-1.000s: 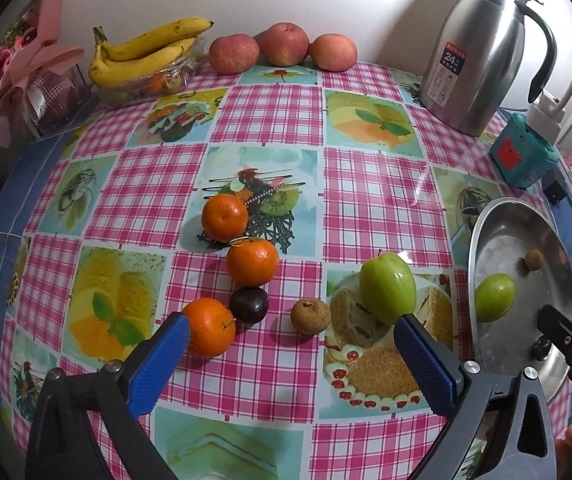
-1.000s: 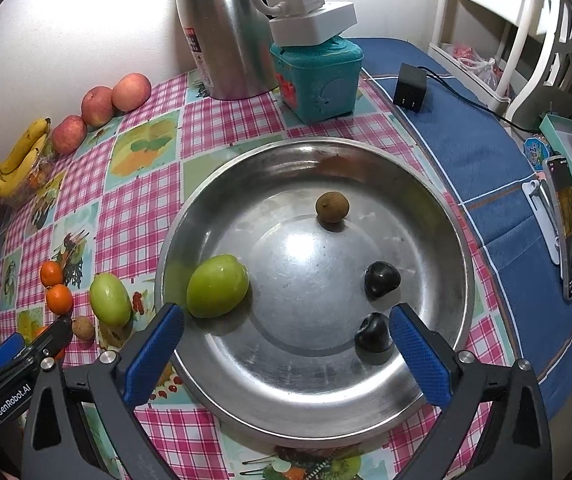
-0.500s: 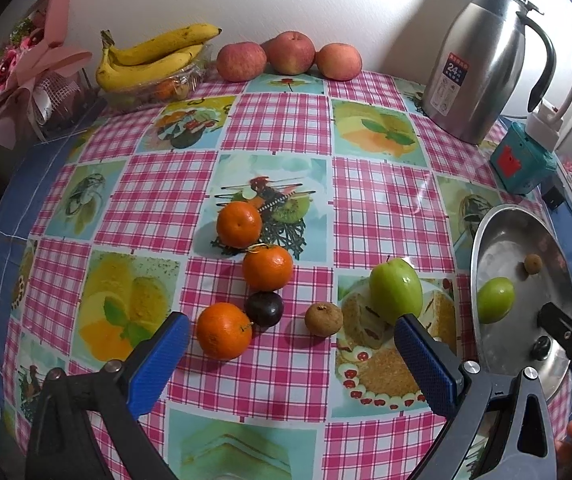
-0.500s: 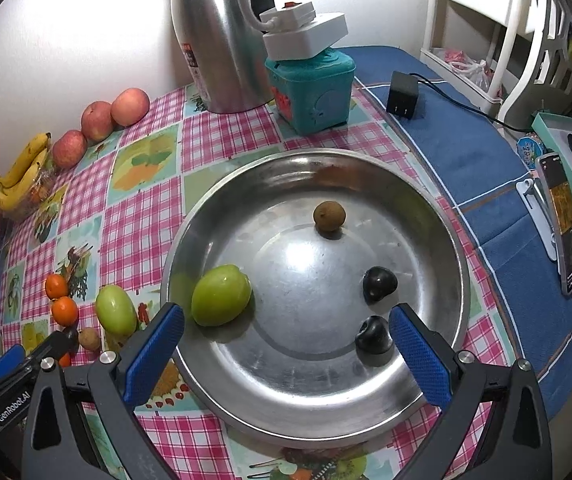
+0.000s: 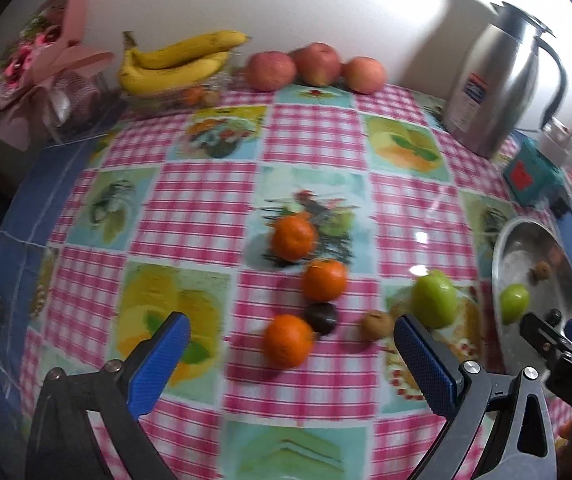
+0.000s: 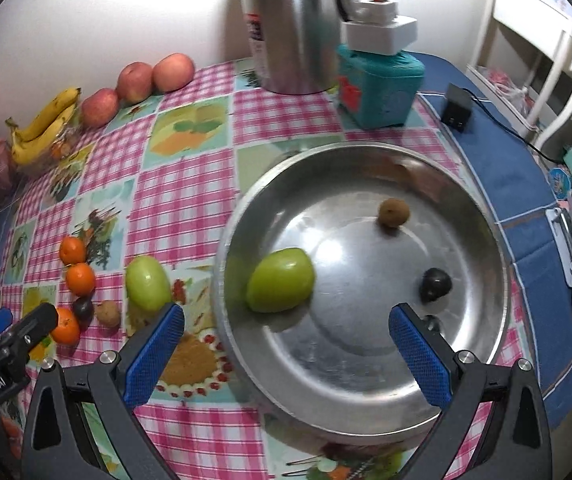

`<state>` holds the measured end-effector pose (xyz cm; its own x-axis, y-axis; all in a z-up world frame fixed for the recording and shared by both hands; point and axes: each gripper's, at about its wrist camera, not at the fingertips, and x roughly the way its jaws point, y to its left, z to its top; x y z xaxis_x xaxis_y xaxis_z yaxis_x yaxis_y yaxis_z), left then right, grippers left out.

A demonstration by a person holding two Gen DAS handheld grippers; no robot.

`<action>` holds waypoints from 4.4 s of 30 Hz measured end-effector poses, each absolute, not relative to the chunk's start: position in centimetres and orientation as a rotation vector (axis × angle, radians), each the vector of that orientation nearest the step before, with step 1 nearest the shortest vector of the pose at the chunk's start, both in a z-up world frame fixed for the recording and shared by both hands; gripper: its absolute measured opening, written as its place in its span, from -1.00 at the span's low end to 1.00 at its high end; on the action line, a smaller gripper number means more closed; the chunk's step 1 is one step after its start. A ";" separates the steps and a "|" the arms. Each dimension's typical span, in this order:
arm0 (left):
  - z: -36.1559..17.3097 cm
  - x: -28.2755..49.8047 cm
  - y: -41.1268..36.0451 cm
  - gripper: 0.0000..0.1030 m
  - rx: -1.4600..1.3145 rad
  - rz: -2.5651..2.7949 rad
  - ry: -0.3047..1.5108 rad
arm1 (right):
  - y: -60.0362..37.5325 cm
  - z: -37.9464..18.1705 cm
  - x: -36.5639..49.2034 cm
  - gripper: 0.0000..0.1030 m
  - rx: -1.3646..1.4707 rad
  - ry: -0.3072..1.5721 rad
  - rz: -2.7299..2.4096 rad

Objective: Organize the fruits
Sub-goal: 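Lower the right tool over a green apple while the left tool approaches a tangerine, then close the right tool on the green apple while the left tool grasps the tangerine, then carry the tangerine in the left tool while the right tool carries the apple over the basin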

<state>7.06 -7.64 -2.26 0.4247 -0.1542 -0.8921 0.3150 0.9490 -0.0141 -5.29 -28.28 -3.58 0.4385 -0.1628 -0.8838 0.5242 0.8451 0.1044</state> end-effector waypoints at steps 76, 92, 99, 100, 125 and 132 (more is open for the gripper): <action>-8.3 9.7 -5.6 0.00 -0.072 -0.350 1.366 | -21.6 -8.7 3.5 0.05 0.319 1.093 -0.224; -8.2 9.7 -6.2 -0.29 -0.066 -0.386 1.365 | -21.5 -8.6 3.3 -0.19 0.331 1.086 -0.208; -8.1 9.6 -6.0 -0.30 -0.072 -0.386 1.366 | -21.8 -8.5 3.2 -0.19 0.367 1.091 -0.211; -8.1 9.6 -6.0 -0.30 -0.071 -0.387 1.366 | -21.7 -8.5 3.1 -0.19 0.369 1.093 -0.212; -7.8 9.5 -6.0 -0.31 -0.071 -0.379 1.356 | -20.1 -6.3 -0.7 -0.20 0.451 1.136 -0.183; -6.8 9.4 -5.9 -0.31 -0.085 -0.386 1.332 | -20.1 -5.3 -1.0 -0.20 0.455 1.109 -0.165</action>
